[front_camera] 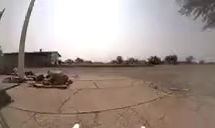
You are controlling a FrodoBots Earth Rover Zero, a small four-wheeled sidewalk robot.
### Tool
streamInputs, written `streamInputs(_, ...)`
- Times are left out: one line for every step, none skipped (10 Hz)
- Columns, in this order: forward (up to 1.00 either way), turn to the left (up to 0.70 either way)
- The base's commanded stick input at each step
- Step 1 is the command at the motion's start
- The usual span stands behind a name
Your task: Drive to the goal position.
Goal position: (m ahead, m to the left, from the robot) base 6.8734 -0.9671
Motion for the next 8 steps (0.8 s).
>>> streamInputs(0.7, 0.0)
streamInputs(0.7, 0.0)
streamInputs(0.7, 0.0)
streamInputs(0.7, 0.0)
streamInputs(0.7, 0.0)
streamInputs(0.7, 0.0)
streamInputs(0.7, 0.0)
streamInputs(0.7, 0.0)
